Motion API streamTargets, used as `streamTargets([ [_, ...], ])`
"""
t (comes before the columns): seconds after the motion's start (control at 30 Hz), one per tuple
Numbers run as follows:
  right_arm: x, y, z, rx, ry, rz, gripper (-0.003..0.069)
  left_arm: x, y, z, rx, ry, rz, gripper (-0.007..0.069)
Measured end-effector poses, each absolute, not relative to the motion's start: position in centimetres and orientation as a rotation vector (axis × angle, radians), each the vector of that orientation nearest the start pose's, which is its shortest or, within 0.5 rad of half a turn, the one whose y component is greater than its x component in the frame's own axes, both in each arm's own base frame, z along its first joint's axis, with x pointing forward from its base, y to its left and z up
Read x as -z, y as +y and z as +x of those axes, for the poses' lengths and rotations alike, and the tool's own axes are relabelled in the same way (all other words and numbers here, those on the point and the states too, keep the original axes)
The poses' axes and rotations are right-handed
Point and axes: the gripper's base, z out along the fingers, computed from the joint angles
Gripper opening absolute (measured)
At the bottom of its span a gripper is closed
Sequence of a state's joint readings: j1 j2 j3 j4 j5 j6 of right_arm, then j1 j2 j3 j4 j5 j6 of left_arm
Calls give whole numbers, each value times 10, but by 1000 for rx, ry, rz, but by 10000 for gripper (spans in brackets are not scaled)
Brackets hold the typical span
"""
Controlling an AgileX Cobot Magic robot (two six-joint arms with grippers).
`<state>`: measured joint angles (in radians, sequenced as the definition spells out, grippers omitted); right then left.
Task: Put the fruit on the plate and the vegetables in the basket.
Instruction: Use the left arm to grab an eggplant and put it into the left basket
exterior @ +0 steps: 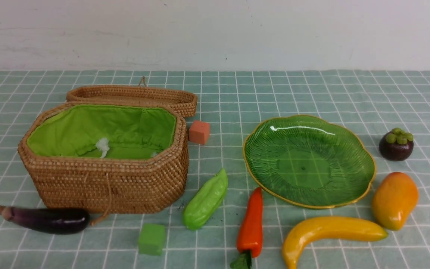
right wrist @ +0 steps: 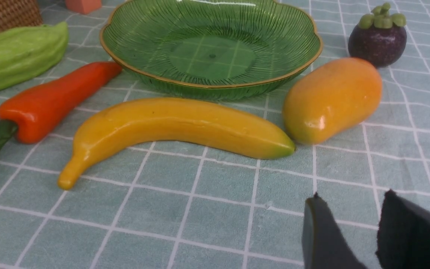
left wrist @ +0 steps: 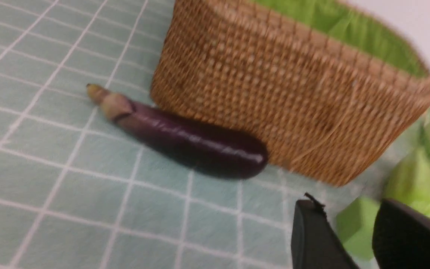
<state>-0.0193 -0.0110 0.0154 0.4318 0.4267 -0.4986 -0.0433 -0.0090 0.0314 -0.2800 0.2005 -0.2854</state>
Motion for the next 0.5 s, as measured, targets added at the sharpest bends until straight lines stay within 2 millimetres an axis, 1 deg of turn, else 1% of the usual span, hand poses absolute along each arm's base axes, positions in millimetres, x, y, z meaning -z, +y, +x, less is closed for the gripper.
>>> streamTargets([
  [0.13,-174,15,51,-83,1864,-199,241,-197,-6,57,743,1496,-626,239],
  [0.2,-174,16,51,-95,1863,-215,241,-201,-4,57,796,1432,-681,237],
  [0.27,-174,16,50,-103,1862,-226,241,-202,-5,57,847,1425,-722,218],
  [0.3,-174,17,50,-104,1861,-227,241,-205,-7,56,868,1448,-721,191],
  [0.33,-174,17,50,-104,1861,-227,241,-205,-7,56,869,1447,-721,185],
  [0.4,-174,17,50,-104,1861,-228,241,-217,-12,54,864,1511,-662,106],
  [0.5,-174,17,50,-104,1861,-228,241,-236,-15,56,792,1596,-558,-10],
])
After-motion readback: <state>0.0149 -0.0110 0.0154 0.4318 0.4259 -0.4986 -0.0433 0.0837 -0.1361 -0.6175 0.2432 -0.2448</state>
